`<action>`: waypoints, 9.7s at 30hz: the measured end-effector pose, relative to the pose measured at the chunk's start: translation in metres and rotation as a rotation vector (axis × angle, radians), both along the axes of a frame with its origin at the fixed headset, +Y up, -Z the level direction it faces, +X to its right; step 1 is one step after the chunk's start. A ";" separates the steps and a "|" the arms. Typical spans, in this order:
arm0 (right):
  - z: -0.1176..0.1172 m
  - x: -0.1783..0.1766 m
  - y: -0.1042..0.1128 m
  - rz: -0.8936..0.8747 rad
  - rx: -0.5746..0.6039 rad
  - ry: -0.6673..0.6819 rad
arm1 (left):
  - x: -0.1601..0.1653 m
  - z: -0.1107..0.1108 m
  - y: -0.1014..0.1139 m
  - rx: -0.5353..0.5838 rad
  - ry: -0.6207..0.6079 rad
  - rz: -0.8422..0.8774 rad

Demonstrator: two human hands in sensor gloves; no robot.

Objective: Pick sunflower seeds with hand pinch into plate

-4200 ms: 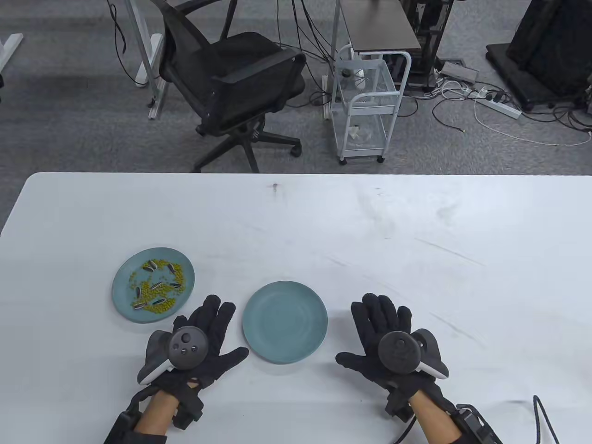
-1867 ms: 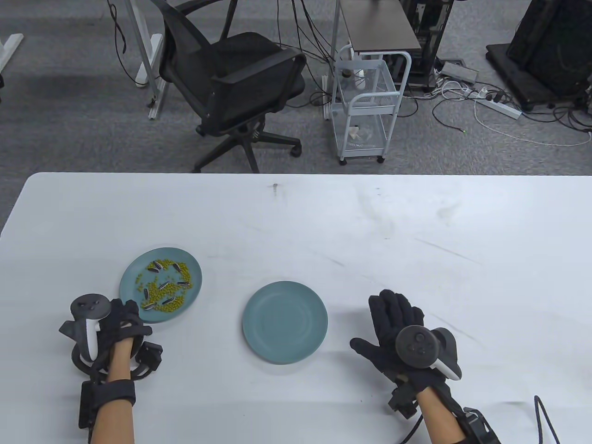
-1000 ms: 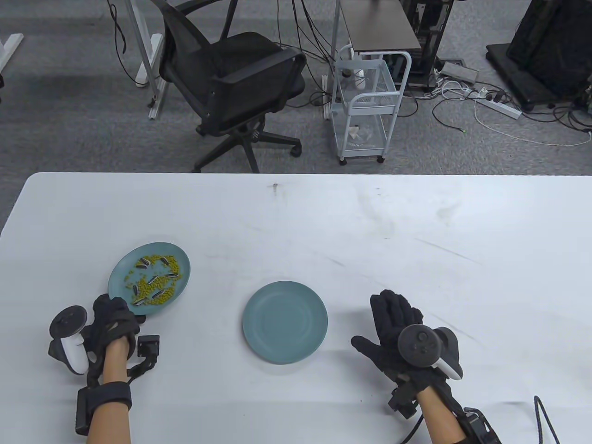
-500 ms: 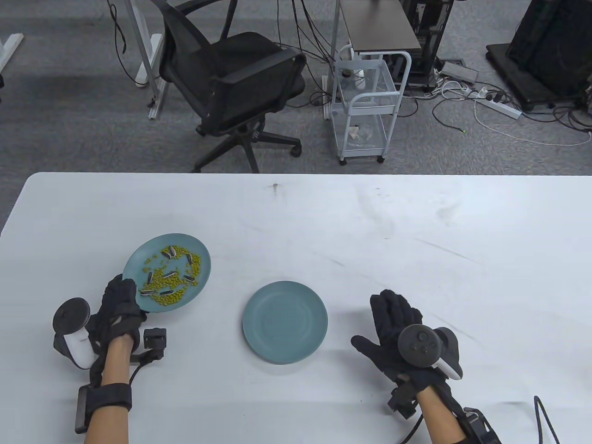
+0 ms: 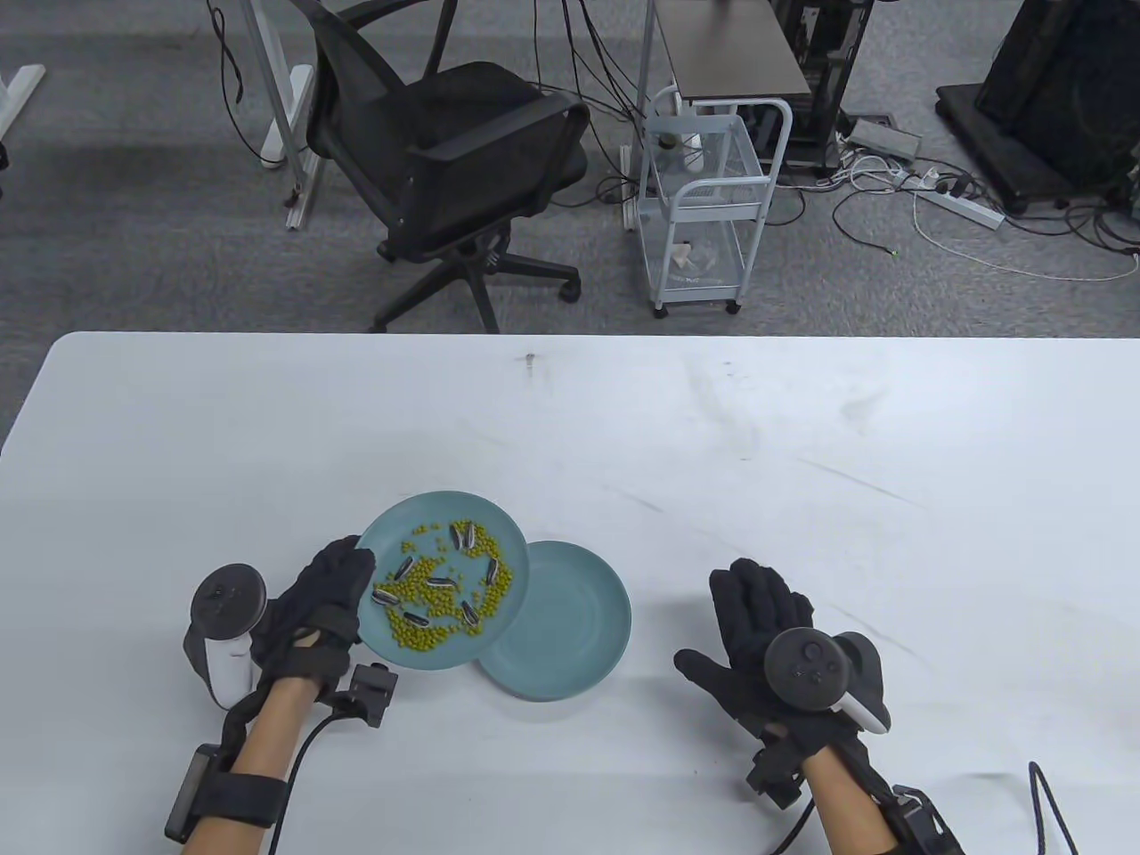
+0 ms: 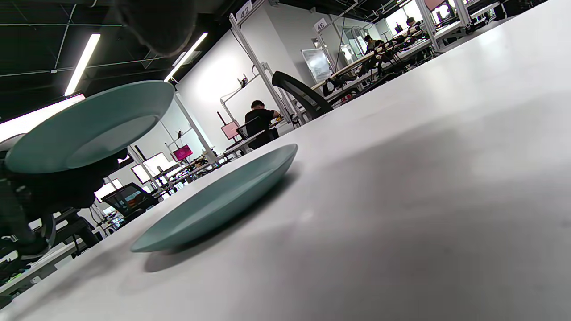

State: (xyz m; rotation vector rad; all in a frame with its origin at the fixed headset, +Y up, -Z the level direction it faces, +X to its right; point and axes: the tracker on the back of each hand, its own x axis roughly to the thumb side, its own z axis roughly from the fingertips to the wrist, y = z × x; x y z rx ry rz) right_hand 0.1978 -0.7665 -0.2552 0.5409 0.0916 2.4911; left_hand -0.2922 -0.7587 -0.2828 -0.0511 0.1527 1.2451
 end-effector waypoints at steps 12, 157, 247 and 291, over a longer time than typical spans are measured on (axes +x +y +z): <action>0.003 -0.003 0.008 -0.022 0.012 0.019 | 0.016 0.011 -0.017 -0.023 -0.031 -0.021; -0.056 -0.149 0.040 0.312 -0.124 -0.106 | 0.013 0.004 -0.033 -0.062 -0.044 0.099; -0.034 -0.273 0.111 0.231 0.035 0.094 | 0.016 0.005 -0.039 -0.056 -0.040 0.117; -0.039 -0.172 0.020 0.358 -0.167 -0.076 | 0.005 -0.002 -0.043 -0.057 -0.024 0.151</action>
